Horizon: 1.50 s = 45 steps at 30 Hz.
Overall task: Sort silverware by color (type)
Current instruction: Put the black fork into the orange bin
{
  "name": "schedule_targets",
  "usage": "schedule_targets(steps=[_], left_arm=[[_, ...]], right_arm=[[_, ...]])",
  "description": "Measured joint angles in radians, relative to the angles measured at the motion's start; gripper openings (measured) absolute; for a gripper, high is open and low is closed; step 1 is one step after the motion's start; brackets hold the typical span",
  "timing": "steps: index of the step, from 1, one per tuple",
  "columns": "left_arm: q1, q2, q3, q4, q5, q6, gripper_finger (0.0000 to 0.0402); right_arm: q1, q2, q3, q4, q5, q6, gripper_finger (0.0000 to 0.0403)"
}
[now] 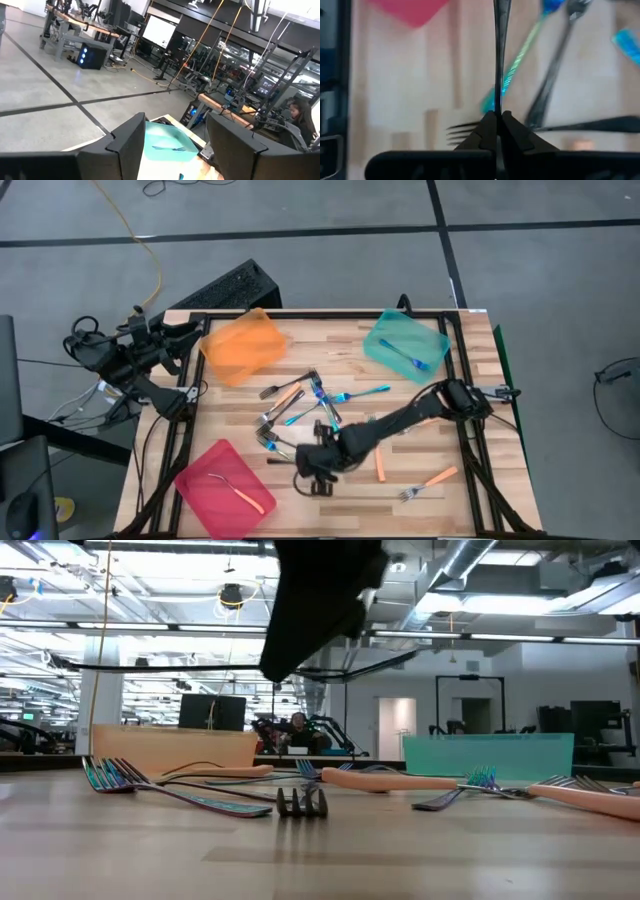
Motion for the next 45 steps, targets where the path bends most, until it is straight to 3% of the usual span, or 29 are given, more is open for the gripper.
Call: schedule_targets(steps=[10,25,34,45], left_arm=[[0.0,0.0,0.0,0.0,-0.003,0.0,0.0197],[0.0,0.0,0.0,0.0,-0.079,0.012,0.0197],[0.0,0.0,0.0,0.0,-0.08,0.014,0.0197],[0.0,0.0,0.0,0.0,-0.08,0.022,0.0197]], right_arm=[[-0.178,0.0,0.008,0.091,0.005,-0.067,0.0028],[-0.451,-0.002,0.008,0.491,0.003,-0.187,0.0028],[-0.595,0.007,0.009,0.665,-0.055,-0.21,0.0028],[-0.682,0.007,0.009,0.841,-0.152,-0.243,0.0029]])
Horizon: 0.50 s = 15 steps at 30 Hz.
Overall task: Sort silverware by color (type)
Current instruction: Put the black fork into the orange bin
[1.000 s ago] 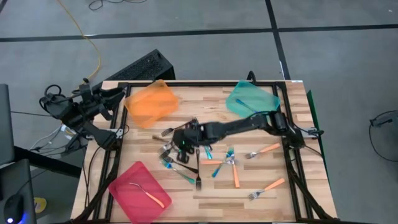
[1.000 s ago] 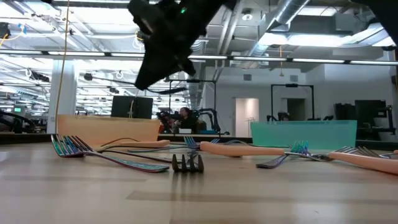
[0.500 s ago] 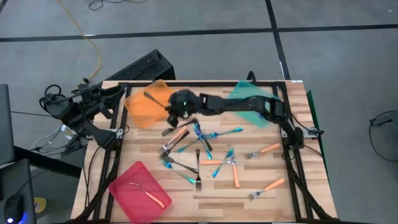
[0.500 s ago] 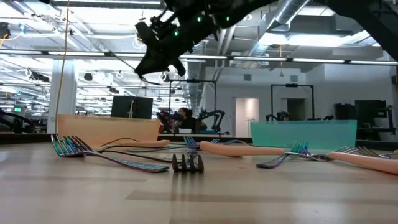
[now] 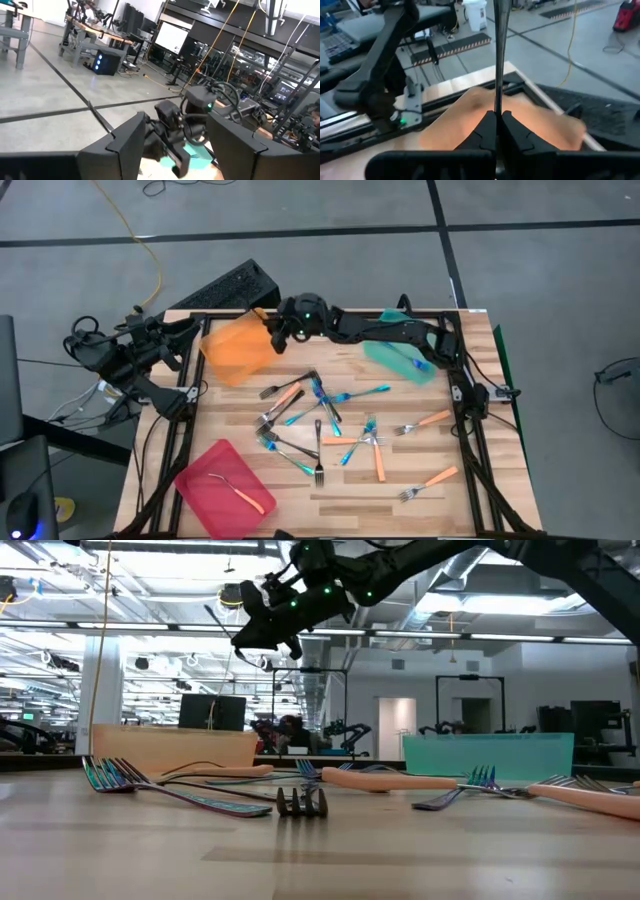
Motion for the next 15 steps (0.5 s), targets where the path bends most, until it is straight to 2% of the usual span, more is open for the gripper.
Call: schedule_targets(steps=[11,15], left_arm=[[0.0,0.0,0.0,0.0,-0.002,0.0,0.0197],[0.0,0.0,0.0,0.0,-0.004,0.0,0.0197]], right_arm=[[-0.059,0.018,0.005,0.165,-0.104,-0.04,0.0029],[-0.077,0.126,0.14,0.131,-0.21,-0.013,0.0029]])
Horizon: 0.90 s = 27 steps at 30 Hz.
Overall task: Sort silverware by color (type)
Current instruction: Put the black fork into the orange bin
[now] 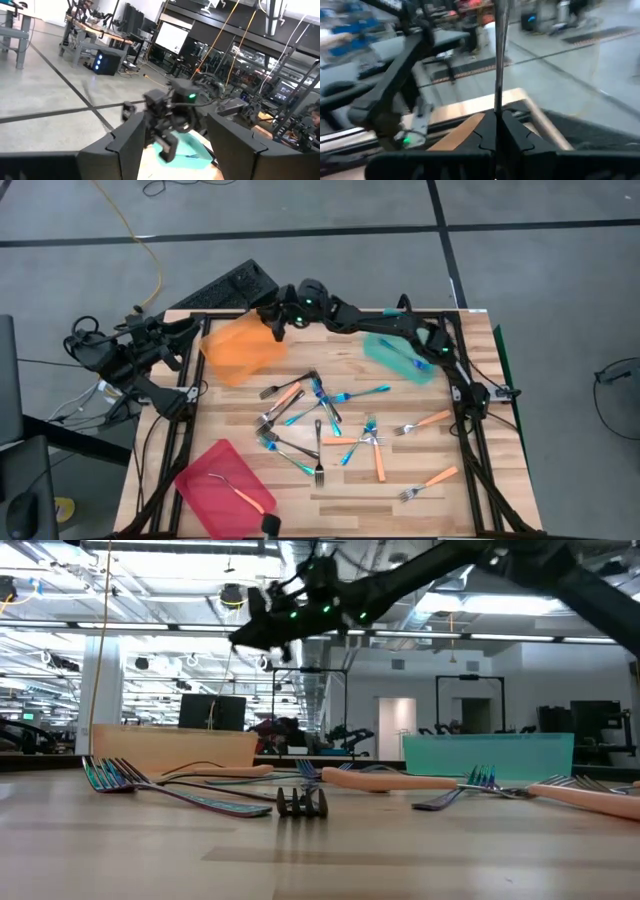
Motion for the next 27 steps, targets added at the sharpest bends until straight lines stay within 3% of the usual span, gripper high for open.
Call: schedule_targets(steps=[6,10,15,27], left_arm=[[0.0,0.0,0.0,0.0,-0.013,0.007,0.0197],[0.0,0.0,0.0,-0.001,-0.027,0.029,0.0197],[0.0,0.0,0.0,-0.002,-0.027,0.03,0.0197],[0.0,0.0,0.0,-0.007,-0.031,0.03,0.0197]], right_arm=[[0.002,0.152,0.358,-0.291,-0.009,-0.079,0.0029],[-0.003,0.124,0.27,-0.249,-0.034,-0.066,0.0029],[0.003,0.156,0.279,-0.332,-0.084,-0.126,0.0029],[0.05,0.259,0.284,-0.255,-0.122,-0.22,0.0028]])
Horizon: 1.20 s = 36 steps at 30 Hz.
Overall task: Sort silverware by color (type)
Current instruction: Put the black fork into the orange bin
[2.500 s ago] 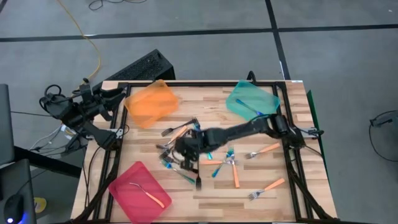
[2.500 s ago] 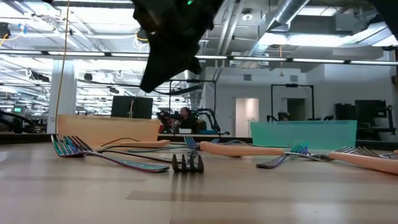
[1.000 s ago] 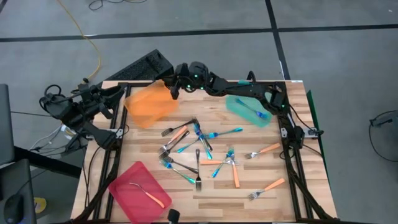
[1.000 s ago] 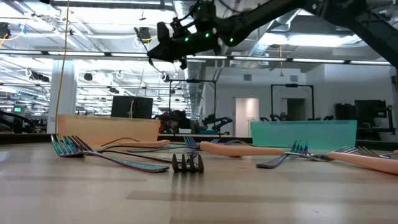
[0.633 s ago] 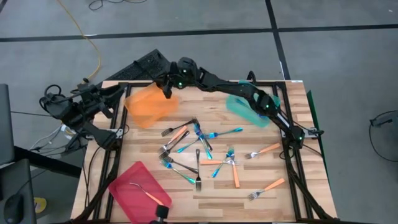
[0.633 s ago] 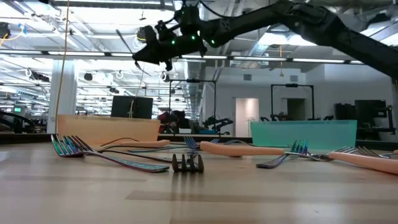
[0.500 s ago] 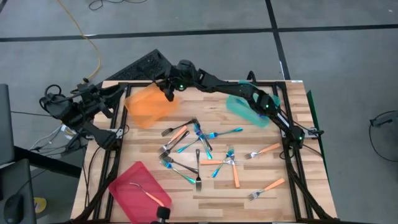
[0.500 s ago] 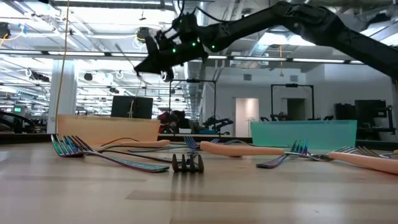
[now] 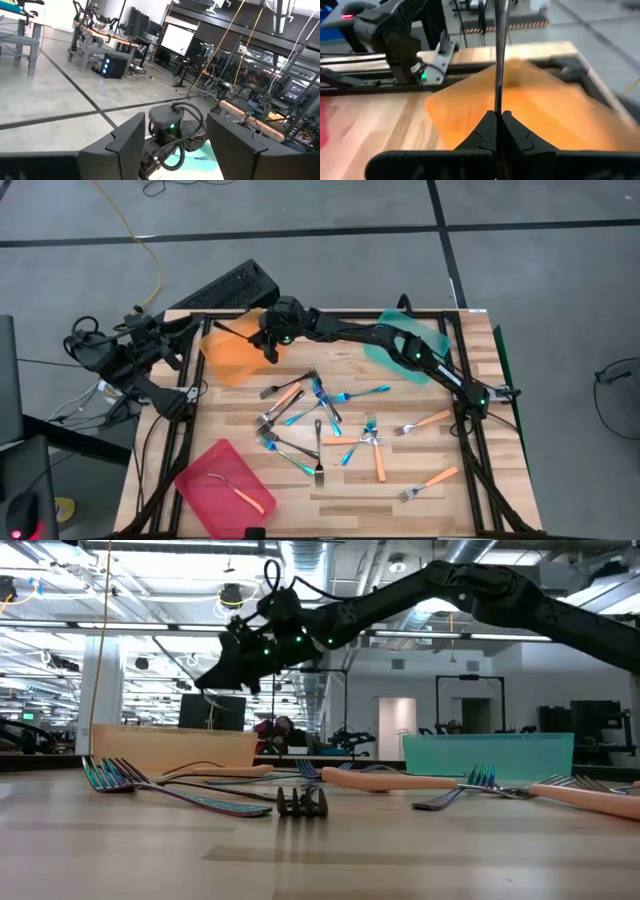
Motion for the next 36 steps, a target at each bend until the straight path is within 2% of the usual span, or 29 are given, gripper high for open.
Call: schedule_targets(steps=[5,13,17,20,25,36], left_arm=[[0.0,0.0,0.0,-0.011,-0.025,0.0,0.0197],[0.0,0.0,0.0,-0.022,-0.025,-0.001,0.0197],[0.0,0.0,0.0,-0.03,-0.025,-0.001,0.0197],[0.0,0.0,0.0,-0.037,-0.027,-0.002,0.0197],[0.0,0.0,0.0,-0.038,-0.038,-0.002,0.0197],[0.0,0.0,0.0,-0.047,-0.044,-0.005,0.0197]], right_arm=[[0.002,0.013,-0.003,0.026,0.012,-0.019,0.0028],[0.01,0.025,-0.002,0.012,0.023,-0.194,0.0027],[0.029,0.023,-0.002,-0.03,0.09,-0.293,0.0027],[0.033,0.024,-0.002,-0.05,0.1,-0.322,0.0027],[0.033,0.025,-0.002,-0.045,0.173,-0.315,0.0027],[0.035,0.059,-0.002,-0.089,0.205,-0.195,0.0029]])
